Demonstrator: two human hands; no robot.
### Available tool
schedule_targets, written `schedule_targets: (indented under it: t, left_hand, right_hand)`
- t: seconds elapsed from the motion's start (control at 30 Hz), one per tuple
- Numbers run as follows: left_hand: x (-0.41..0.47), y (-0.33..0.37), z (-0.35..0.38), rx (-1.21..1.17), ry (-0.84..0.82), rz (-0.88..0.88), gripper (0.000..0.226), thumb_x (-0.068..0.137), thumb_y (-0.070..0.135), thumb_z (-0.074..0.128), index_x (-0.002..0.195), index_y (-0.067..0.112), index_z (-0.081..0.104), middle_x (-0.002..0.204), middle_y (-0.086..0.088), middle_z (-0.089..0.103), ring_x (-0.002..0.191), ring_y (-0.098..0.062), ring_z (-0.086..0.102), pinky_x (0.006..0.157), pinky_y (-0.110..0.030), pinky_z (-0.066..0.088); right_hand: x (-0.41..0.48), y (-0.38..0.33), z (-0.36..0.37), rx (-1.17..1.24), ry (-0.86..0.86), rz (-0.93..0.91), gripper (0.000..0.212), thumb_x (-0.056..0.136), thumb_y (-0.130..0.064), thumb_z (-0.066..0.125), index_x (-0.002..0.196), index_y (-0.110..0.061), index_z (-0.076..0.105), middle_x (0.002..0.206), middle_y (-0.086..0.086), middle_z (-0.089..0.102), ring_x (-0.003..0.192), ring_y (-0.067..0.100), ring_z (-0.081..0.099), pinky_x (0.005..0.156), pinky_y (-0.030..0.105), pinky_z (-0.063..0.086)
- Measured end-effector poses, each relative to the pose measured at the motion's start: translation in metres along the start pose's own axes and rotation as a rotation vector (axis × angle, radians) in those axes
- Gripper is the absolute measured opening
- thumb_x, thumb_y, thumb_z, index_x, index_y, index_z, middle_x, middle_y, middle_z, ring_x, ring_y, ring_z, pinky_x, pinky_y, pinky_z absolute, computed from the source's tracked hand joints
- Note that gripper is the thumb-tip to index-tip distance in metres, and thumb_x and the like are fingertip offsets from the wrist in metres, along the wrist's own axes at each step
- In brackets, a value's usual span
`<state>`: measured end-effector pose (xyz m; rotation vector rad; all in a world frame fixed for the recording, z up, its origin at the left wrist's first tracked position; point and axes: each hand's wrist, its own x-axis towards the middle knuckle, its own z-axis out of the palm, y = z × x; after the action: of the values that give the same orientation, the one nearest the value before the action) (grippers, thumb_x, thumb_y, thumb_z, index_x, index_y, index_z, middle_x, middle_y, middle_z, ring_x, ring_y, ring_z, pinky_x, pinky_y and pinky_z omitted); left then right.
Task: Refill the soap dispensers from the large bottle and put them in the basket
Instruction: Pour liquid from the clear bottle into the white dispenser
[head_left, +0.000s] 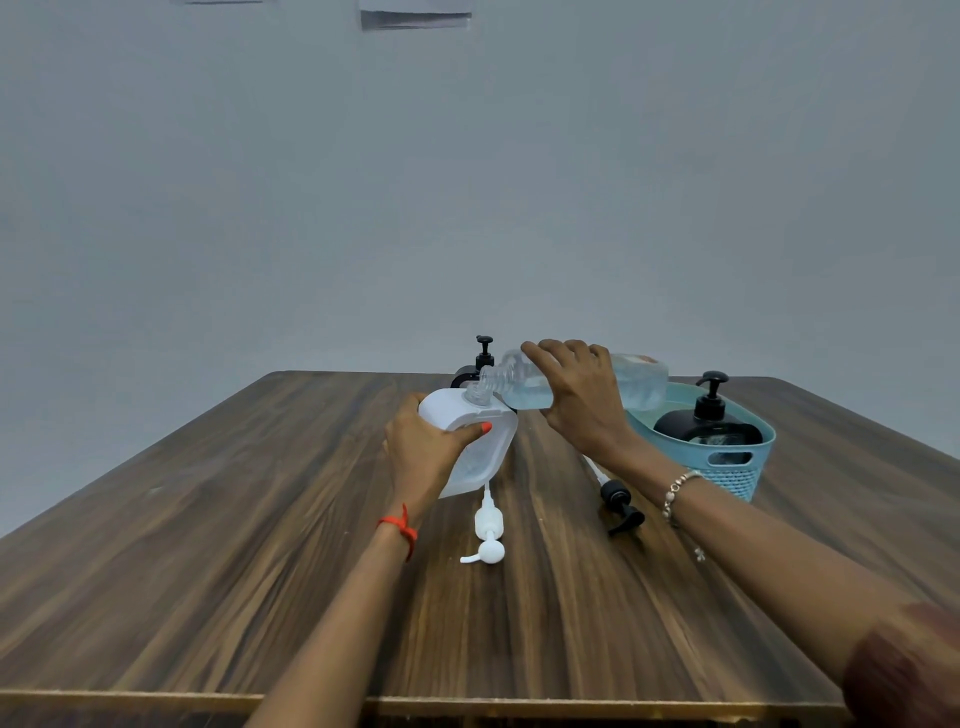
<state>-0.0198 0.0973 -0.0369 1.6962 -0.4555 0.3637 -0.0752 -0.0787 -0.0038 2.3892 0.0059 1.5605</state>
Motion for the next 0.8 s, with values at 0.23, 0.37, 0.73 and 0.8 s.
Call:
schedule_targets:
  t: [0.23,0.37,0.73,0.8]
  left_hand:
    - [-0.0007,-0.0017,0.0005,-0.001,-0.003,-0.005,0.063,0.054,0.035,0.087,0.108,0.014,0.060,0.097,0.002,0.064,0.090,-0.021,0.061,0.083,-0.042,0.053]
    - [-0.0006,-0.0022,0.0011,0.005,-0.004,-0.008,0.064,0.054,0.036,0.087,0.108,0.015,0.059,0.099,0.001,0.064,0.091,-0.021,0.060,0.083,-0.043,0.053]
    - [-0.0013,-0.0033,0.0025,0.006,-0.020,0.010,0.064,0.057,0.036,0.086,0.110,0.014,0.059,0.100,-0.001,0.064,0.092,-0.021,0.060,0.083,-0.043,0.054]
    - [-0.0014,-0.0032,0.0022,0.006,-0.021,0.006,0.063,0.057,0.036,0.086,0.109,0.015,0.059,0.096,0.003,0.061,0.091,-0.021,0.060,0.083,-0.043,0.054]
  right_hand:
    - [-0.0011,-0.0010,-0.0017,0.006,-0.006,-0.003,0.071,0.046,0.009,0.073,0.111,-0.013,0.056,0.098,0.010,0.067,0.079,0.032,0.063,0.072,0.040,0.047]
    - [-0.0013,-0.0010,-0.0021,0.005,-0.005,-0.007,0.070,0.046,0.009,0.073,0.111,-0.013,0.056,0.098,0.011,0.067,0.080,0.033,0.063,0.072,0.040,0.047]
    - [-0.0008,0.0007,-0.0041,-0.001,-0.004,-0.018,0.073,0.046,0.011,0.071,0.112,-0.015,0.051,0.099,0.012,0.067,0.081,0.033,0.063,0.074,0.041,0.047]
    - [-0.0008,0.0007,-0.0046,0.000,-0.002,-0.018,0.073,0.046,0.010,0.072,0.112,-0.015,0.051,0.099,0.012,0.067,0.080,0.033,0.063,0.074,0.041,0.047]
